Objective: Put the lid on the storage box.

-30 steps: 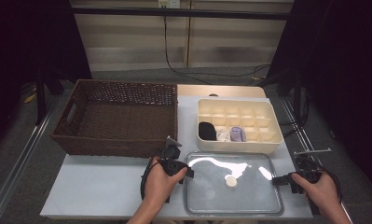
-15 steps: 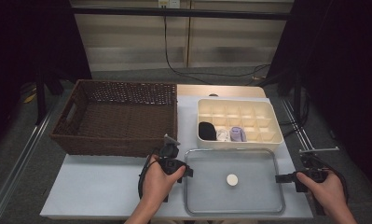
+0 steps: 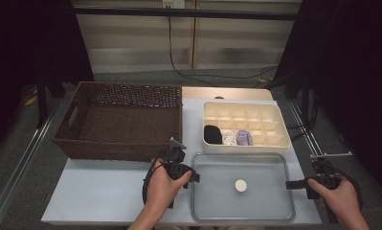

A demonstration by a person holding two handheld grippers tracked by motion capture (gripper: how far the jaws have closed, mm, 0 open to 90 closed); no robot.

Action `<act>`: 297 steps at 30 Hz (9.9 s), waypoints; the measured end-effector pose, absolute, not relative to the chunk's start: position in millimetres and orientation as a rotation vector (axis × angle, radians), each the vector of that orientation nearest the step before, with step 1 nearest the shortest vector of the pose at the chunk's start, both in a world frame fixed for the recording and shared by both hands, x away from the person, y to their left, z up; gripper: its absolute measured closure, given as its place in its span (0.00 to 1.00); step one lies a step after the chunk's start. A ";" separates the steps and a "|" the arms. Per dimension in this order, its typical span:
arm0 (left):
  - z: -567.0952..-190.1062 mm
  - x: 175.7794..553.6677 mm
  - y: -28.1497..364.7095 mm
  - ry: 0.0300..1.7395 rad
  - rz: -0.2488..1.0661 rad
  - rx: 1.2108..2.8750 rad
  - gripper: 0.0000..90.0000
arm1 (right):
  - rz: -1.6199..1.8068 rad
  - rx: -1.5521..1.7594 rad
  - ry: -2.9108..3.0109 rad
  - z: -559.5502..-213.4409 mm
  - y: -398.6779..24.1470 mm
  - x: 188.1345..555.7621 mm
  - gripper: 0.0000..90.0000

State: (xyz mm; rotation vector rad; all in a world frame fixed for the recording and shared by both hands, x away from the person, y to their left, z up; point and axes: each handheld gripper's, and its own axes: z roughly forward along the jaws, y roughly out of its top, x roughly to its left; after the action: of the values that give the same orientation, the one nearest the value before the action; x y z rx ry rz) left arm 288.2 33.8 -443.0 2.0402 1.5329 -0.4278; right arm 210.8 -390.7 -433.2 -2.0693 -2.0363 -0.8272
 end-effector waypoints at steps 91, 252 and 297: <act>-381.0 425.7 3.1 1.522 -0.369 1.877 0.83 | -0.910 -2.234 -2.015 -372.9 -415.3 325.4 0.87; -383.4 331.9 -3.0 1.007 -0.206 2.215 0.36 | -0.818 -1.801 -2.470 -410.5 -348.8 269.3 0.38; -419.5 294.6 17.0 0.751 -0.188 2.304 0.28 | -0.876 -1.690 -2.611 -437.3 -329.5 251.4 0.25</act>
State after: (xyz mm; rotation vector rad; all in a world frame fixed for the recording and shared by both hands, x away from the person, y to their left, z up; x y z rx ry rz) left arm 294.6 17.0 -419.5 2.3039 0.7507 -0.1877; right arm 251.4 -329.5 -437.3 -1.6901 -2.6113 -0.8755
